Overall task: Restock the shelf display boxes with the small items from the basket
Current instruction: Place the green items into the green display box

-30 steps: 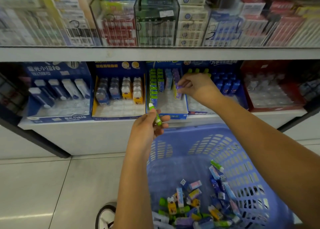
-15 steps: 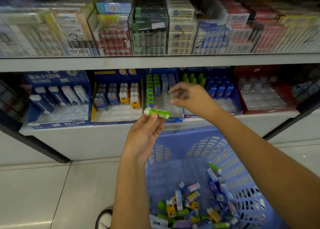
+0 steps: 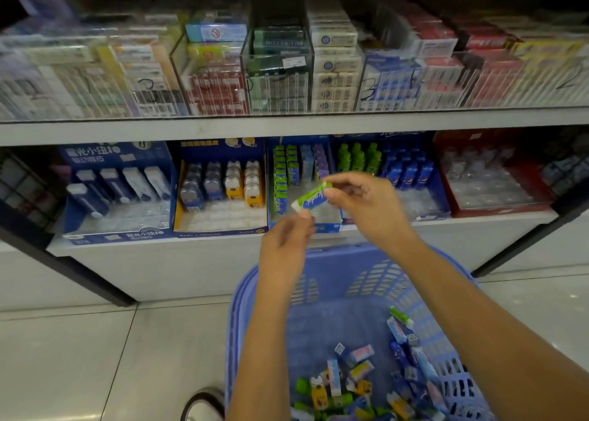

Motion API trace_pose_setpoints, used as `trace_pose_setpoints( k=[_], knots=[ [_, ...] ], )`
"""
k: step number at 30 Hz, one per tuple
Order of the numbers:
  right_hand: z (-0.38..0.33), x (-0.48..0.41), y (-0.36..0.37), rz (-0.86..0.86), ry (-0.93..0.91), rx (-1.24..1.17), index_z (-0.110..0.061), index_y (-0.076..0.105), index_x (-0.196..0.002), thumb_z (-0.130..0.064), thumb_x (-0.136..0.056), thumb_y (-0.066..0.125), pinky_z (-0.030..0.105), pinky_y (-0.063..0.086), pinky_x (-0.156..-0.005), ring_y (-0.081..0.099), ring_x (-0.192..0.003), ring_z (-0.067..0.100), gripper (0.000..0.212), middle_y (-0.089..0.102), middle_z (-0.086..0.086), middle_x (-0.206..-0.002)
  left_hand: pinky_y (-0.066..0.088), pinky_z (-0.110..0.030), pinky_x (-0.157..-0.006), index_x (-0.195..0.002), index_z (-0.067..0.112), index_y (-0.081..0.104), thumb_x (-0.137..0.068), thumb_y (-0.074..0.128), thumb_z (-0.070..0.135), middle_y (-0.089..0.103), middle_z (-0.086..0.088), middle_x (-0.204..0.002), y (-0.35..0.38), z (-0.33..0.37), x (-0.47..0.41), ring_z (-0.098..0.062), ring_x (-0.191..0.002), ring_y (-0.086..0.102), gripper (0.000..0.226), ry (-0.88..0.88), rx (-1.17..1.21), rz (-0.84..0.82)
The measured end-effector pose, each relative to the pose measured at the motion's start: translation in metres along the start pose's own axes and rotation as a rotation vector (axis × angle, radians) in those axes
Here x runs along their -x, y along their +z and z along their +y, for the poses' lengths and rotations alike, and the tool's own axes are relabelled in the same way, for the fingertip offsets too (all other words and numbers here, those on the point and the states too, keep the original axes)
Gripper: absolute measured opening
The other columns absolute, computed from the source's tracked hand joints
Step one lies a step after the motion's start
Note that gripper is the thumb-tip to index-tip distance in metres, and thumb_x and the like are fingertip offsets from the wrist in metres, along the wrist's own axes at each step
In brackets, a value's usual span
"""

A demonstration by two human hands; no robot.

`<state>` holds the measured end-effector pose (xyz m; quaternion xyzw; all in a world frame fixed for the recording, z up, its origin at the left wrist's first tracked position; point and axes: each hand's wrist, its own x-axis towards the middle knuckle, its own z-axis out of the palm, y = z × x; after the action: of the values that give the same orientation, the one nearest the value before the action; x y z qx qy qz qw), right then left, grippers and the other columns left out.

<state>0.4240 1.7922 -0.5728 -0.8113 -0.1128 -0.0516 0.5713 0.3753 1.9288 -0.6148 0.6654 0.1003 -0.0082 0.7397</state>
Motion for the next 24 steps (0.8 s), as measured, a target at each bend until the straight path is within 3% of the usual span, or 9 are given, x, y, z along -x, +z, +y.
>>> trace_pose_setpoints(
  k=[2, 3, 5, 7, 14, 21, 24],
  knots=[
    [0.002, -0.019, 0.000, 0.031, -0.029, 0.126, -0.024, 0.069, -0.093, -0.014, -0.083, 0.069, 0.010, 0.050, -0.070, 0.064, -0.076, 0.007, 0.014, 0.066, -0.010, -0.082, 0.037, 0.005, -0.079, -0.122, 0.021, 0.060, -0.094, 0.053, 0.038, 0.059, 0.011, -0.122, 0.002, -0.002, -0.001, 0.021, -0.099, 0.052, 0.033, 0.159, -0.423, 0.023],
    [0.003, -0.030, 0.001, 0.033, -0.047, 0.192, -0.019, 0.069, -0.095, -0.014, -0.083, 0.070, 0.006, 0.048, -0.068, 0.062, -0.074, 0.005, 0.013, 0.066, -0.009, -0.082, 0.034, 0.003, -0.088, -0.130, 0.017, 0.055, -0.095, 0.053, 0.034, 0.053, 0.007, -0.133, 0.002, -0.005, -0.003, 0.014, -0.113, 0.046, 0.039, 0.207, -0.558, 0.012],
    [0.006, -0.051, 0.007, 0.015, -0.071, 0.304, -0.013, 0.069, -0.097, -0.013, -0.083, 0.070, 0.003, 0.045, -0.068, 0.060, -0.074, 0.004, 0.014, 0.067, -0.004, -0.086, 0.025, -0.015, -0.110, -0.142, 0.010, 0.042, -0.096, 0.053, 0.028, 0.037, 0.000, -0.149, 0.003, -0.011, -0.006, -0.009, -0.139, 0.029, 0.051, 0.223, -0.746, -0.034],
    [0.009, -0.070, 0.014, -0.026, -0.067, 0.406, -0.011, 0.069, -0.100, -0.014, -0.085, 0.068, 0.009, 0.044, -0.072, 0.059, -0.078, 0.005, 0.016, 0.070, 0.001, -0.093, 0.017, -0.024, -0.116, -0.146, 0.009, 0.034, -0.096, 0.052, 0.027, 0.028, -0.001, -0.154, 0.003, -0.013, -0.006, -0.016, -0.144, 0.017, 0.056, 0.202, -0.859, -0.065],
    [0.015, -0.092, 0.036, -0.210, -0.054, 0.659, -0.009, 0.066, -0.110, -0.018, -0.088, 0.064, 0.018, 0.041, -0.083, 0.063, -0.100, 0.018, 0.024, 0.069, 0.008, -0.108, 0.013, -0.023, -0.115, -0.149, 0.010, 0.026, -0.097, 0.049, 0.030, 0.021, 0.000, -0.157, -0.003, -0.008, -0.011, -0.014, -0.146, 0.010, 0.060, 0.164, -0.895, -0.168],
    [0.004, -0.104, 0.042, -0.332, 0.028, 0.759, -0.010, 0.067, -0.114, -0.018, -0.086, 0.067, 0.020, 0.041, -0.094, 0.059, -0.110, 0.019, 0.028, 0.064, 0.007, -0.120, 0.011, -0.022, -0.115, -0.150, 0.009, 0.022, -0.097, 0.050, 0.032, 0.017, 0.000, -0.159, -0.004, -0.008, -0.014, -0.013, -0.147, 0.006, 0.064, 0.158, -0.899, -0.224],
    [-0.007, -0.104, 0.043, -0.374, 0.013, 0.850, -0.012, 0.064, -0.119, -0.021, -0.088, 0.064, 0.024, 0.042, -0.099, 0.057, -0.115, 0.020, 0.032, 0.062, 0.006, -0.124, 0.021, -0.011, -0.108, -0.143, 0.009, 0.039, -0.096, 0.053, 0.025, 0.036, 0.001, -0.150, -0.003, -0.006, -0.010, -0.011, -0.140, 0.027, 0.051, 0.219, -0.773, -0.146]
  ],
)
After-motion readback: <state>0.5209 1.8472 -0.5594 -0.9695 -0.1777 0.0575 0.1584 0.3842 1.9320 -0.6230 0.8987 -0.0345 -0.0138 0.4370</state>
